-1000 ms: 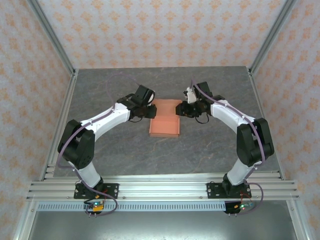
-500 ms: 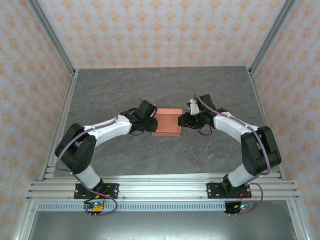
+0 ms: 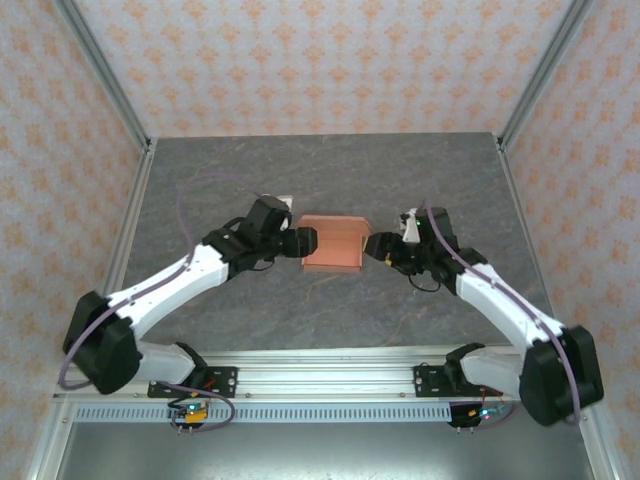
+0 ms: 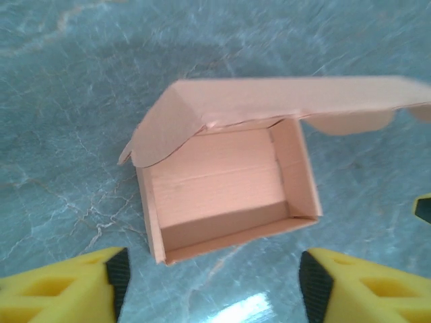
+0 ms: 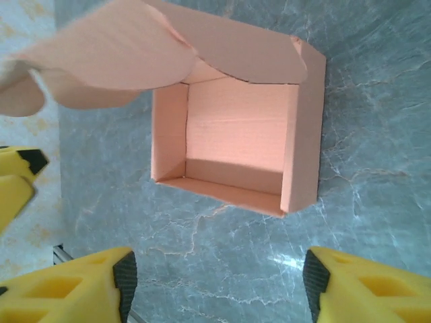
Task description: Fold the paper box
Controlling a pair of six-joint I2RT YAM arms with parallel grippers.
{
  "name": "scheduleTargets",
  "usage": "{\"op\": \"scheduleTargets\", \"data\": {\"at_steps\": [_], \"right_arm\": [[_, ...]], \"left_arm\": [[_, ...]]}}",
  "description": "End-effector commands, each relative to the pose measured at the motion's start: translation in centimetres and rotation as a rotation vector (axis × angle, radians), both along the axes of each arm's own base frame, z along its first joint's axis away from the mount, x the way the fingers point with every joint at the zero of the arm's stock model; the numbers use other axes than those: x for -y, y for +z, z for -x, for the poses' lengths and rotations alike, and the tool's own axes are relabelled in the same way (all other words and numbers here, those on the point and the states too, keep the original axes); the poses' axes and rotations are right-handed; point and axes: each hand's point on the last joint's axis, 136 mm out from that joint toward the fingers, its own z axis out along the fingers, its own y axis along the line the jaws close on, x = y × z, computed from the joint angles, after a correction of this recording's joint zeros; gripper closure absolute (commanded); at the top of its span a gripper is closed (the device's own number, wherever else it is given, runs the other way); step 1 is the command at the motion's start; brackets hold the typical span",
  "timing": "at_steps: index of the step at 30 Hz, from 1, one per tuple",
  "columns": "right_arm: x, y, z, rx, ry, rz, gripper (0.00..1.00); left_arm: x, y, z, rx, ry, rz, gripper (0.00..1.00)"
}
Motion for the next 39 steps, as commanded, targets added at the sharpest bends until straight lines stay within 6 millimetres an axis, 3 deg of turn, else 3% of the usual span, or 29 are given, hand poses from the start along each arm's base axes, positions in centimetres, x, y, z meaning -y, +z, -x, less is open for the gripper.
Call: {"op": "scheduleTargets", "data": {"at_steps": [1, 5, 10, 13, 17, 20, 24, 29, 39], "right_arm": [[2.4, 1.7, -0.1, -0.046, -0.215, -0.011, 0.25], [3.7, 3.3, -2.0, -0.134, -0.352, -0.082, 0.21], [4.2, 2.7, -6.5, -0.279, -0.454, -0.136, 0.17], [2.6, 2.6, -9.3, -0.326, -0.409, -0.152, 0.16], [1.7, 0.7, -11.2, -0.427, -0.426, -0.171, 0.16], [0.8, -0.3, -11.6, -0.468, -0.451, -0.249, 0.18], [-0.4, -1.0, -11.6, -0.486, -0.434, -0.292, 0.23], [-2.4, -0.9, -11.6, -0.491, -0.374, -0.286, 0.28], [-3.7, -0.8, -11.4, -0.493, -0.359, -0.304, 0.37]], "left_arm": [[-3.5, -0.9, 2.1, -0.103, 0.135, -0.03, 0.19], [-6.1, 0.4, 0.9, -0.131, 0.313, 0.08, 0.0], [-7.2, 1.2, -3.8, -0.167, 0.444, 0.202, 0.0], [-6.7, 1.1, -6.7, -0.216, 0.494, 0.25, 0.0], [-4.2, 0.2, -9.2, -0.32, 0.52, 0.367, 0.02], [-2.7, -1.6, -9.7, -0.402, 0.546, 0.466, 0.12], [-2.2, -2.9, -9.5, -0.418, 0.571, 0.501, 0.26], [-1.4, -3.0, -9.3, -0.418, 0.552, 0.499, 0.27], [0.9, -4.7, -9.5, -0.462, 0.524, 0.511, 0.39]]}}
